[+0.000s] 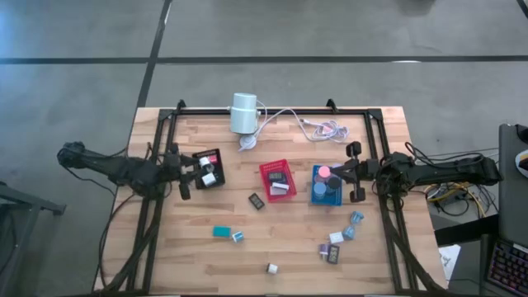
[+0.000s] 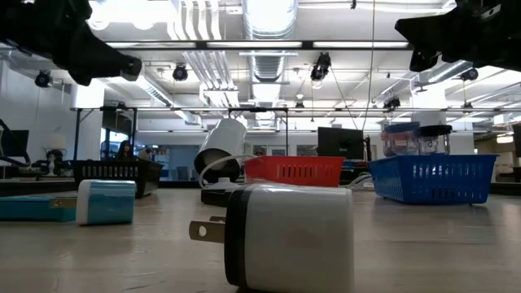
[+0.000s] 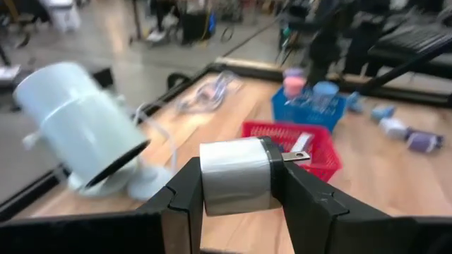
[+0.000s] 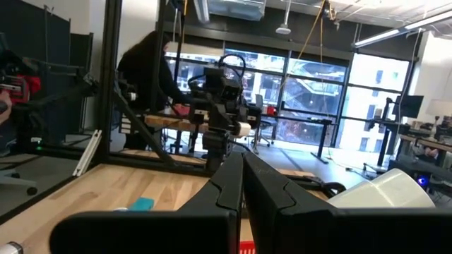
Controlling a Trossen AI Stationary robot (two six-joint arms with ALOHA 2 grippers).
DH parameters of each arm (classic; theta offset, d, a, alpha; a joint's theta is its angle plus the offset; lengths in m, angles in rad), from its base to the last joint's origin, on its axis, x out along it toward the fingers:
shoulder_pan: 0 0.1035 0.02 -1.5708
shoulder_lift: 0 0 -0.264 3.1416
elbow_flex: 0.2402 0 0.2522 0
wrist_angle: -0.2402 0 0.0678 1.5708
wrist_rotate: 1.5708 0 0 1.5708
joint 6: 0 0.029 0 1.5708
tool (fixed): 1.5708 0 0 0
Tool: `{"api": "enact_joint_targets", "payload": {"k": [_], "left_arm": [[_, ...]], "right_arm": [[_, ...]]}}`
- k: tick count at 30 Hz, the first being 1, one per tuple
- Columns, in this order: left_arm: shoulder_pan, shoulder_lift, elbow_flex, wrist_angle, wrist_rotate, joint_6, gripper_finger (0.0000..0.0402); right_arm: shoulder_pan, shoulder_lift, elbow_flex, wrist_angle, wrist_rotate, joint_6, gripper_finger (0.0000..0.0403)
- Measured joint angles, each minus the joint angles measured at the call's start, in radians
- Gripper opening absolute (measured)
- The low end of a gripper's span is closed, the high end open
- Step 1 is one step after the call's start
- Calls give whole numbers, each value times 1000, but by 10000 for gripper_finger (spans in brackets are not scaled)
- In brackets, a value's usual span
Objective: Pick & Place Office items
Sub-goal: Put the white charger adapter into the black bin
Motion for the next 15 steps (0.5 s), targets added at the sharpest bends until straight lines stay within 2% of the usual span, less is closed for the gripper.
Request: {"api": "enact_joint_targets", "payload": {"k": [8,15], "left_arm": [[0,156,106,-212,-19,-141,133],[10,261,111,-242,-13,-217,133]], "right_arm": [[0,0,0,-1,0,0,8],[0,1,0,-2,0,0,8]]}}
